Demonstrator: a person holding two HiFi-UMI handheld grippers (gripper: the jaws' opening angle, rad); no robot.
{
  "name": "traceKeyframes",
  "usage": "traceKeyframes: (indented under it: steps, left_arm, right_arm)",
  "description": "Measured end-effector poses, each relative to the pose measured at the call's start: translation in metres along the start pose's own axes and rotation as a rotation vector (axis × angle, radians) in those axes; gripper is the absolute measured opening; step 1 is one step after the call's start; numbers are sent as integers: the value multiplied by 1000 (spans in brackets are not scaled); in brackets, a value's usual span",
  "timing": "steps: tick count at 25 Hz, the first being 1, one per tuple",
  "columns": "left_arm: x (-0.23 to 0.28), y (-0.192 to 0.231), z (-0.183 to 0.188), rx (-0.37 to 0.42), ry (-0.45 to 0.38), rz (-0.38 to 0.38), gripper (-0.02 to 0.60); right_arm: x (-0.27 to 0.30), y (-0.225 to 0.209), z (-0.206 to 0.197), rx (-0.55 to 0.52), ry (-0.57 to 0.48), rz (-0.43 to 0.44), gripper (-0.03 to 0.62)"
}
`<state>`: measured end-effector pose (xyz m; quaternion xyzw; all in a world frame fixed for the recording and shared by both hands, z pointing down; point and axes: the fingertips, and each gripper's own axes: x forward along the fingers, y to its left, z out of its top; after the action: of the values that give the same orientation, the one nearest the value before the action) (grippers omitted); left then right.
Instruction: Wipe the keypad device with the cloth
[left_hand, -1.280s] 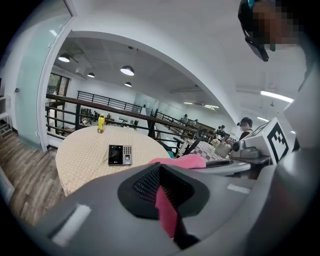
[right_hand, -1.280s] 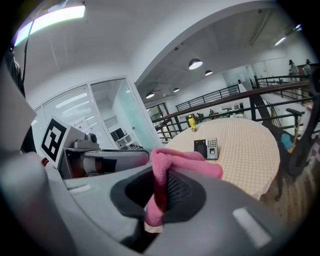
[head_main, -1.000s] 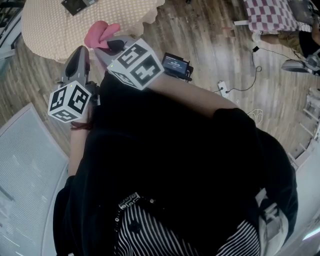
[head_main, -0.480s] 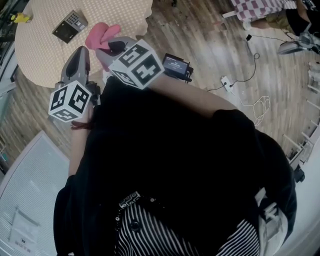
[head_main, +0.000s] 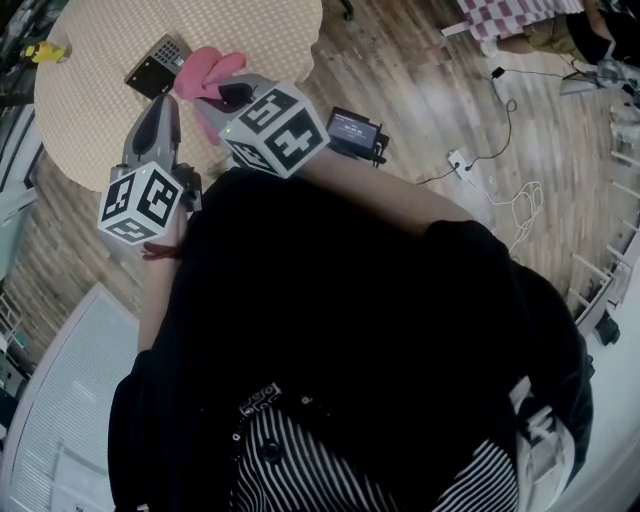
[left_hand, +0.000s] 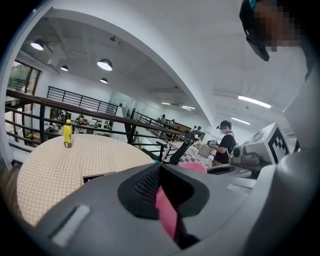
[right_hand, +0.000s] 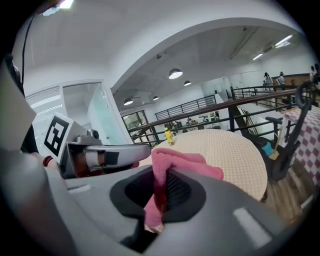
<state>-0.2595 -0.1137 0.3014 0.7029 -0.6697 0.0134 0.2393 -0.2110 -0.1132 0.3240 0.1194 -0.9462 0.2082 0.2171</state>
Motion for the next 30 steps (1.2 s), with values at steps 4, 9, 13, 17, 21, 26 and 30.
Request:
traceKeyframes:
  steps: [4, 9, 13, 17, 21, 26, 30]
  left_arm:
    - [-3, 45, 18, -4, 1, -27, 3]
    - [-15, 101, 35, -22, -7, -54, 3]
    - [-12, 174, 45, -43, -11, -64, 3]
    - [10, 228, 39, -63, 27, -102, 3]
    - [-4, 223, 30, -78, 49, -146, 3]
    - [3, 222, 25, -85, 75, -178, 3]
    - [18, 228, 31, -71, 79, -174, 3]
  right_arm:
    - [40, 17, 21, -1, 1, -26, 29]
    - [88, 41, 35, 15, 11, -70, 29]
    - [146, 51, 45, 32, 21, -111, 29]
    - [201, 45, 51, 63, 38, -144, 29]
    - [187, 62, 40, 65, 56, -184, 30]
    - [185, 56, 32, 96, 82, -213, 29]
    - [199, 47, 38, 90, 94, -189, 29]
